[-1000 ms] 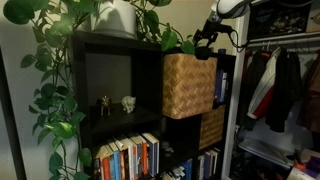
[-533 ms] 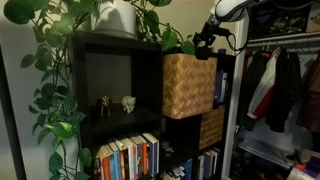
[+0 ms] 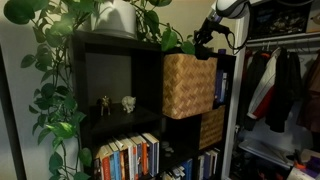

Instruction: Pull out the topmost basket, pick up the black clothing from the top of the book shelf and put it inside the basket, push the basket backwards

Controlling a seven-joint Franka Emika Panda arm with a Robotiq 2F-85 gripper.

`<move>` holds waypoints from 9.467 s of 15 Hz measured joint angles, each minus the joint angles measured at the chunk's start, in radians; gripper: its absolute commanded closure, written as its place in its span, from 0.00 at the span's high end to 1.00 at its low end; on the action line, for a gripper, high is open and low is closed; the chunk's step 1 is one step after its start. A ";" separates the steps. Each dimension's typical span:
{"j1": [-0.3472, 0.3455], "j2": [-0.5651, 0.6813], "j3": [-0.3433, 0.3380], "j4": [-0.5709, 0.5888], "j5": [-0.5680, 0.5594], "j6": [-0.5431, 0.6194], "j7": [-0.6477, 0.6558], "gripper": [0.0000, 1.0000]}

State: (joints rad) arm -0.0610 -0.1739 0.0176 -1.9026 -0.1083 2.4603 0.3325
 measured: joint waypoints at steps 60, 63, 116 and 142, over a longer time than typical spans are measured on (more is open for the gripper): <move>0.030 -0.269 0.118 -0.117 0.125 -0.569 0.058 1.00; 0.025 -0.241 0.118 -0.118 0.125 -0.567 0.127 1.00; 0.046 -0.124 0.143 -0.015 0.023 -0.463 0.433 0.83; 0.039 -0.253 0.216 -0.464 -0.165 -0.043 0.491 0.04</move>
State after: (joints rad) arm -0.0217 -0.4272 0.2338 -2.3668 -0.2728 2.4178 0.8238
